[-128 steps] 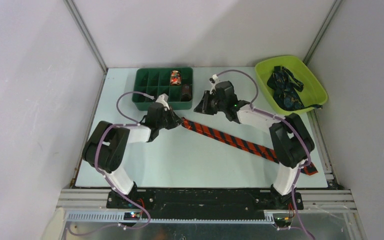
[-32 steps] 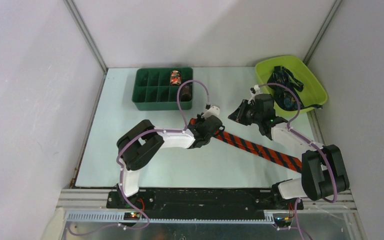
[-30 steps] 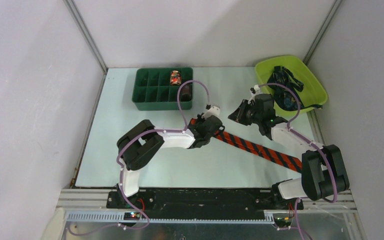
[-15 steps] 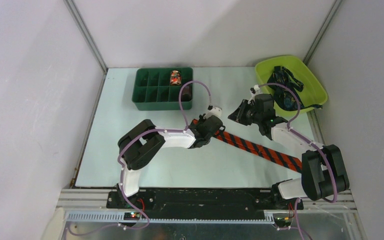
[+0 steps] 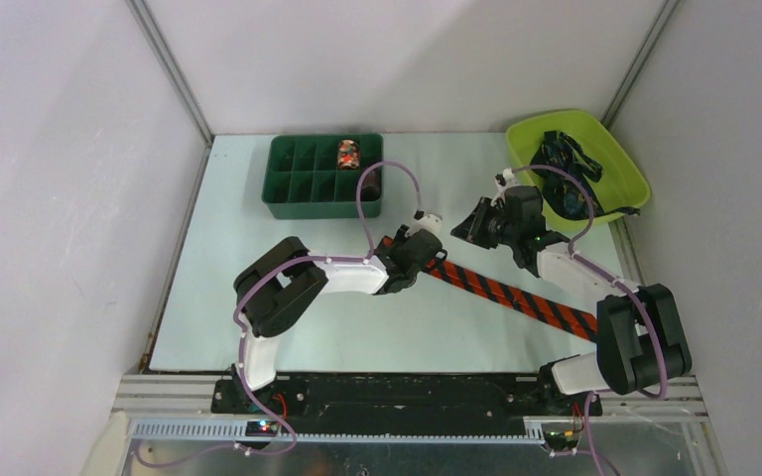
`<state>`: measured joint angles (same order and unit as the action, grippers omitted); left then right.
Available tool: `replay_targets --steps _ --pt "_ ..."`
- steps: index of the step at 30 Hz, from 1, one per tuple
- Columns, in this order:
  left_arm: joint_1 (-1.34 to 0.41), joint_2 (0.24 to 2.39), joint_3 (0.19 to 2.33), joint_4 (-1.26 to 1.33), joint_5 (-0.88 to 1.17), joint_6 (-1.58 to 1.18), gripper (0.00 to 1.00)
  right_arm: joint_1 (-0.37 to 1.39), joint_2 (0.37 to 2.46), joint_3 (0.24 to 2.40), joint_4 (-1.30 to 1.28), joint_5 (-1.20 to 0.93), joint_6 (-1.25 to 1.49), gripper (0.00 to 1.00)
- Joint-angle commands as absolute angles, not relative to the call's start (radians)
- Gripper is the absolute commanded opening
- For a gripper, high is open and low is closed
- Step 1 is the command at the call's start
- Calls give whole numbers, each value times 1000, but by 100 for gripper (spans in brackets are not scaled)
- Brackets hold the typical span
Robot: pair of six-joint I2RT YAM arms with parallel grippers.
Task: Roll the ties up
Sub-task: Roll the tie at the center of the board.
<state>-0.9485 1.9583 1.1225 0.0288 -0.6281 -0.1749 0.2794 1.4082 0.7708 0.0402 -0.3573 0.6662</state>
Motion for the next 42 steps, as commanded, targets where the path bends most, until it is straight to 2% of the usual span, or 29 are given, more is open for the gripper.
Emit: replay_targets --steps 1,7,9,12,27,42 --pt "-945 1932 1135 18 -614 -175 42 276 1415 771 84 -370 669 18" --pt "-935 1914 1134 14 -594 -175 42 276 1418 771 85 -369 670 18" --pt "-931 1911 1132 15 -585 -177 36 276 1418 771 83 -368 670 18" --pt "-922 1909 1137 11 -565 -181 33 276 1417 771 81 -367 667 18" --pt "-897 1834 1142 -19 -511 -193 47 274 1418 770 82 -363 667 20" --pt "-879 1781 1137 -27 -462 -210 47 274 1429 771 90 -363 667 23"
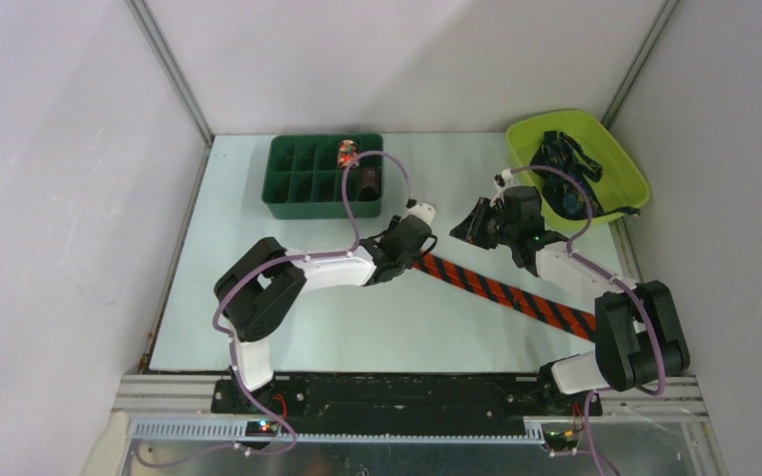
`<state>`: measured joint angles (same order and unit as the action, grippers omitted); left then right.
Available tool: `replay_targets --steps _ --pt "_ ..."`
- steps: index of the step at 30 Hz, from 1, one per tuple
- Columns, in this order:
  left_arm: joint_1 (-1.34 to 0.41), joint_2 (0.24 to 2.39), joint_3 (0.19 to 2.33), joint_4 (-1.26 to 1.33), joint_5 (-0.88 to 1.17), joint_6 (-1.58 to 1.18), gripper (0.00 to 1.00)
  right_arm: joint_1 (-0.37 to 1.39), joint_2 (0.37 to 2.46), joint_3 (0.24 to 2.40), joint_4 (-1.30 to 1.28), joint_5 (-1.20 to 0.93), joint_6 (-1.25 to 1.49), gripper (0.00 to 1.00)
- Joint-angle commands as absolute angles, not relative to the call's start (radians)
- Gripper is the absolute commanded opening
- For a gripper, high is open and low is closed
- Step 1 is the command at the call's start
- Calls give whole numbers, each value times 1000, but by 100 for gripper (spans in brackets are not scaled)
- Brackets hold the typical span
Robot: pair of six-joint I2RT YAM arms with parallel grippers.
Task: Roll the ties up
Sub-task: Roll the tie at the center of the board.
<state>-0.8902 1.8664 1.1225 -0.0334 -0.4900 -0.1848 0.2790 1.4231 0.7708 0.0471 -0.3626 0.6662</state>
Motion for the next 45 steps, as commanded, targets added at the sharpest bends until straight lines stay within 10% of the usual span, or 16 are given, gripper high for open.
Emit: replay_targets --steps 1,45 --pt "-877 1776 1137 -26 -457 -212 47 274 1430 772 91 -364 667 23" --pt "-514 1650 904 152 -52 -511 43 528 1917 1072 203 -469 765 12"
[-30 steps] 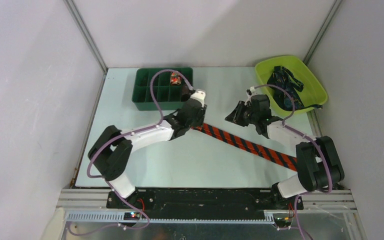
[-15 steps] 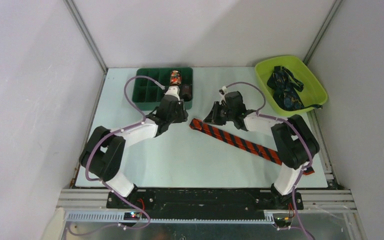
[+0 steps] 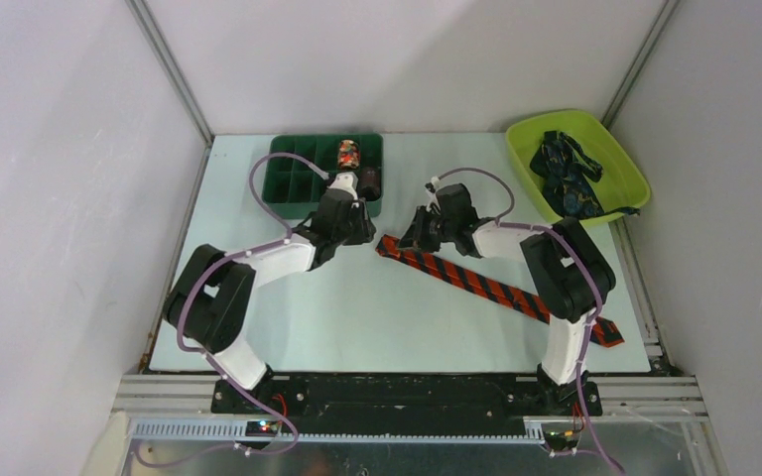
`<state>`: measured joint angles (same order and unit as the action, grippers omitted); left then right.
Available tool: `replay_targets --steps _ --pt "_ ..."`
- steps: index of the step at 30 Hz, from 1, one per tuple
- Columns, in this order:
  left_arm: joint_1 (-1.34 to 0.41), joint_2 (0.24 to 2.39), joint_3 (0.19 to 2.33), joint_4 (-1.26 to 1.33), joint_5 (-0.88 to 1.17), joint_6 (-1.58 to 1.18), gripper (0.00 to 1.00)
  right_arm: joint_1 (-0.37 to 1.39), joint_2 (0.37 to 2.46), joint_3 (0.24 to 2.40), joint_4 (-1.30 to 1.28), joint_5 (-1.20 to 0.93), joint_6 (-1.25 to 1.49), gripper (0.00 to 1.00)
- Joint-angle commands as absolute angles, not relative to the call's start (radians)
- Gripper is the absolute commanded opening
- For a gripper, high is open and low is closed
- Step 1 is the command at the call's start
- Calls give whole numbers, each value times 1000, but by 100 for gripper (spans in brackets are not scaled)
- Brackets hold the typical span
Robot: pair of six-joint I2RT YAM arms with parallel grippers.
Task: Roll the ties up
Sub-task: Roll the tie at the center of the board.
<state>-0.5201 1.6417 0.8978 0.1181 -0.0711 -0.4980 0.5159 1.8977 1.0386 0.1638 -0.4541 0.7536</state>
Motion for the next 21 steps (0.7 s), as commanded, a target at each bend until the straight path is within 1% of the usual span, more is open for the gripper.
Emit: replay_targets --steps 1,21 --pt "-514 1653 905 154 -50 -510 43 528 1924 1072 201 -467 765 12" --pt "-514 1674 872 184 -8 -527 37 533 1969 1077 198 -427 755 12"
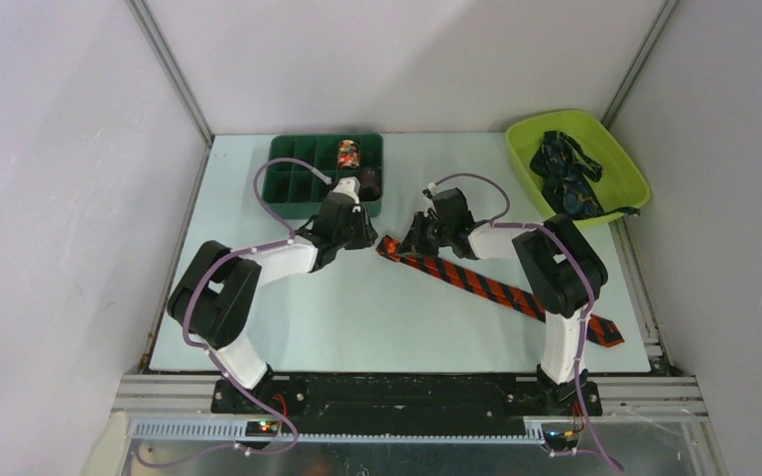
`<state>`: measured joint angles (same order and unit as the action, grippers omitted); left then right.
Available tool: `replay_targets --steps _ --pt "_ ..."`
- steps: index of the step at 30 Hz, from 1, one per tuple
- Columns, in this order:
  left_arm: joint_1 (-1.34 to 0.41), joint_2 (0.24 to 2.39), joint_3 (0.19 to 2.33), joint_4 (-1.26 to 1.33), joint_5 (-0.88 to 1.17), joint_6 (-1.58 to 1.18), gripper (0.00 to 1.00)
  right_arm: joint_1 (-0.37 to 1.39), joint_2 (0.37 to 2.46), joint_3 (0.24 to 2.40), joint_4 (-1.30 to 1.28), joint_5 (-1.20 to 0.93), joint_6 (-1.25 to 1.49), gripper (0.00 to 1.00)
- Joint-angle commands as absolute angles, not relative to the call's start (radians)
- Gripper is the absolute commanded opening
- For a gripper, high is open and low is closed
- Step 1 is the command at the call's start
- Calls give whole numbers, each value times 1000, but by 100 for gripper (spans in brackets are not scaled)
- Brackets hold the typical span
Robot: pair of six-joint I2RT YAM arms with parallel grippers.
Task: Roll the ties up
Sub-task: Roll the tie at the center of the board.
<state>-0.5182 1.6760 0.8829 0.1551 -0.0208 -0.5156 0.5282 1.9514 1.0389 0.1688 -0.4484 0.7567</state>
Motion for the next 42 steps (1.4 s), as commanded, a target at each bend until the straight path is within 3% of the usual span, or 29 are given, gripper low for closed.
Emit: replay_targets --steps 1,13,24,26,31,34,37,42 --pt "-514 1674 870 184 -8 -527 37 533 1971 1080 191 -423 751 12" --pt "-511 1658 859 181 -15 -530 35 535 1946 1100 158 -406 717 13" --pt "-476 1565 825 173 -18 -546 36 535 1784 1133 87 -380 541 26" --pt "-471 1539 819 160 -27 -552 36 535 1780 1152 63 -378 479 31" --pt "-445 1464 777 123 -82 -589 37 569 1824 1219 -26 -370 229 62" --pt "-422 1402 742 106 -100 -608 38 606 1862 1291 -127 -307 108 71" --pt "-396 1354 702 83 -132 -624 39 635 1889 1314 -157 -275 -1 89" --pt "-359 1241 645 19 -220 -684 41 665 1945 1389 -237 -223 -118 96"
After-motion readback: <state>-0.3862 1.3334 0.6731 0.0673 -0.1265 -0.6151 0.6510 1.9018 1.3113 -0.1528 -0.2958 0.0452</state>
